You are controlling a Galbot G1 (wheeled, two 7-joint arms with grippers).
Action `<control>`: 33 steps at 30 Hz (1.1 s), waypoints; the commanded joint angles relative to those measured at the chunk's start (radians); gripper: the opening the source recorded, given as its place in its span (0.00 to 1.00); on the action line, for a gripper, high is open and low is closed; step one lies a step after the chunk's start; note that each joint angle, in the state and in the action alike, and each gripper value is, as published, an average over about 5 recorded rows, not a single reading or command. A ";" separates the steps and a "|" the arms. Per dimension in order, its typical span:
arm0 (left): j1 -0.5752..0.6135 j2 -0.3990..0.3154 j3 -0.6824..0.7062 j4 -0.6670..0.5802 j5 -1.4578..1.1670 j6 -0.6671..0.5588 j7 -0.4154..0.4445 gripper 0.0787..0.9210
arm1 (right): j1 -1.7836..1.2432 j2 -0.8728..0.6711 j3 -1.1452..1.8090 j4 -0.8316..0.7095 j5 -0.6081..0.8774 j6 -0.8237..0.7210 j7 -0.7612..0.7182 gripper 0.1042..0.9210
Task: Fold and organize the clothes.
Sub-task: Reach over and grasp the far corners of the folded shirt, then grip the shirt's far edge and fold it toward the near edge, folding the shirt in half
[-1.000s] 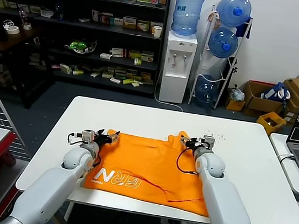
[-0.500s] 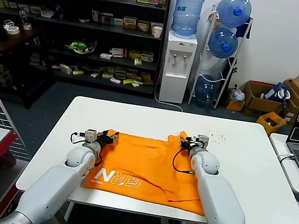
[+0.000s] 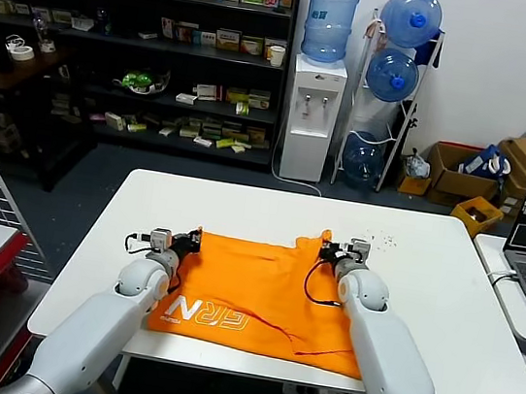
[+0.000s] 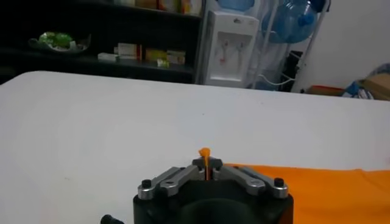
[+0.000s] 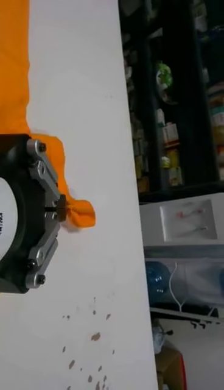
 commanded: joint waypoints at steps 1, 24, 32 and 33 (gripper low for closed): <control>0.093 0.037 -0.027 -0.195 0.015 0.000 -0.026 0.02 | -0.123 -0.063 0.011 0.240 0.044 -0.009 0.035 0.02; 0.456 0.169 -0.120 -0.679 0.017 0.013 -0.117 0.01 | -0.613 -0.238 0.191 0.846 0.158 -0.132 0.172 0.02; 0.564 0.186 -0.164 -0.734 0.014 -0.001 -0.123 0.01 | -0.800 -0.244 0.260 0.972 0.133 -0.136 0.184 0.02; 0.578 0.187 -0.170 -0.740 0.009 -0.001 -0.120 0.01 | -0.820 -0.246 0.270 0.981 0.124 -0.135 0.179 0.03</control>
